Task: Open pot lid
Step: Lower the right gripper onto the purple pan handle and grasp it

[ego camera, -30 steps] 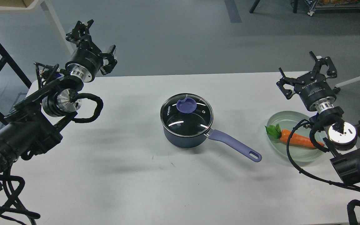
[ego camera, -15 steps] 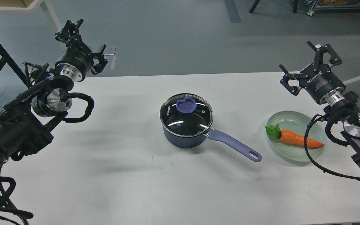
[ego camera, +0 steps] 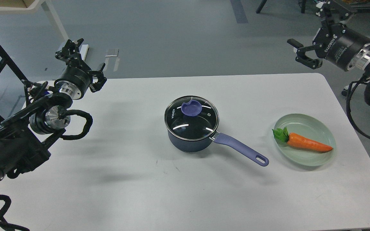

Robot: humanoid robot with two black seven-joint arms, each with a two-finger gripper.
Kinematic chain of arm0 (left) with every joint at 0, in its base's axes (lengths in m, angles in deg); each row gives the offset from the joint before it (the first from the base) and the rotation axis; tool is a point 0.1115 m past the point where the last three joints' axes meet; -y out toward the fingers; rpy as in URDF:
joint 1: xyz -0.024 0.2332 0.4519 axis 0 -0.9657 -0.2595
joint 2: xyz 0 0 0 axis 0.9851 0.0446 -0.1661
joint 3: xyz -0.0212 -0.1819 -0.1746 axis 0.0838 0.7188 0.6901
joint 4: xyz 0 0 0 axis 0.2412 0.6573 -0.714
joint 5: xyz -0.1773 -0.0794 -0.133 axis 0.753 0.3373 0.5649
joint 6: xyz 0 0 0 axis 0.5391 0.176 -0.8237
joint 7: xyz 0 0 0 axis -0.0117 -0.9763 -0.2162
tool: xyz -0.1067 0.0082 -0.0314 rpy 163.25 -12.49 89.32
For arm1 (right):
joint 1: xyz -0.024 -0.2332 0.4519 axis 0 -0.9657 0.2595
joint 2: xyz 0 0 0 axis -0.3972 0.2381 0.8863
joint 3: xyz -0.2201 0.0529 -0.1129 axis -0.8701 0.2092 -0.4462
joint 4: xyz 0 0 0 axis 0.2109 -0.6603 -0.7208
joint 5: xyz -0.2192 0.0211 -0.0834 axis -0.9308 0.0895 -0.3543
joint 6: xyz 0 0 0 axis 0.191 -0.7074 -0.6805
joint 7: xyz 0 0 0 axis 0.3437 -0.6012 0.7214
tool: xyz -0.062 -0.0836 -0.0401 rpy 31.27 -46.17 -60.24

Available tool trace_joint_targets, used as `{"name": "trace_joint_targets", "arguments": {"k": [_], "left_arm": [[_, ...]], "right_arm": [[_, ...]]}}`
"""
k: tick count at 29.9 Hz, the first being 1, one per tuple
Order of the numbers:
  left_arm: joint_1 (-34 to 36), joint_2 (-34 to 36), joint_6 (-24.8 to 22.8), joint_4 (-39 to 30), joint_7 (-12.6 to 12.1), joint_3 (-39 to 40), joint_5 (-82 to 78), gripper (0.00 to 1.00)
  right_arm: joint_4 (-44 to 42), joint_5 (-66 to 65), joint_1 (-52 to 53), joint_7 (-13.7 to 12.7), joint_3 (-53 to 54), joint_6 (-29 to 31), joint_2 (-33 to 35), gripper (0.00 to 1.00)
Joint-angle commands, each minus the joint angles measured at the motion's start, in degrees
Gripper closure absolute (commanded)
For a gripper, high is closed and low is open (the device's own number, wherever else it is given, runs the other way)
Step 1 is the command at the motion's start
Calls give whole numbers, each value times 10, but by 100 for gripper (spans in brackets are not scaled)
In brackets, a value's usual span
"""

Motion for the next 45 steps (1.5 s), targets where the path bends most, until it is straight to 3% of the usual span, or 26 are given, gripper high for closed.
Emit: {"name": "trace_joint_targets", "arguments": {"k": [1, 10, 14, 20, 30, 37, 40, 45], "left_arm": [[-16, 9, -2, -4, 0, -2, 0, 1], [-24, 22, -21, -6, -4, -8, -2, 1], [-24, 26, -20, -17, -4, -31, -23, 1], [-24, 26, -20, -25, -6, -32, -48, 1], [-16, 27, -20, -25, -6, -31, -49, 1], [-16, 29, -22, -25, -5, -31, -69, 1], [-15, 29, -22, -25, -5, -31, -78, 1], [-13, 29, -22, -25, -6, -31, -84, 1]], "right_arm": [[54, -92, 65, -2, -73, -5, 15, 0], [202, -332, 201, -4, -276, -5, 17, 0], [267, -443, 228, -22, -350, -4, 5, 0], [282, -601, 230, -21, -430, -6, -17, 3], [261, -690, 218, -15, -476, -30, -78, 15], [255, -687, 212, -16, -478, -30, -88, 28], [255, -685, 205, -16, -478, -30, -89, 29], [255, -685, 204, -16, -477, -31, -89, 44]]}}
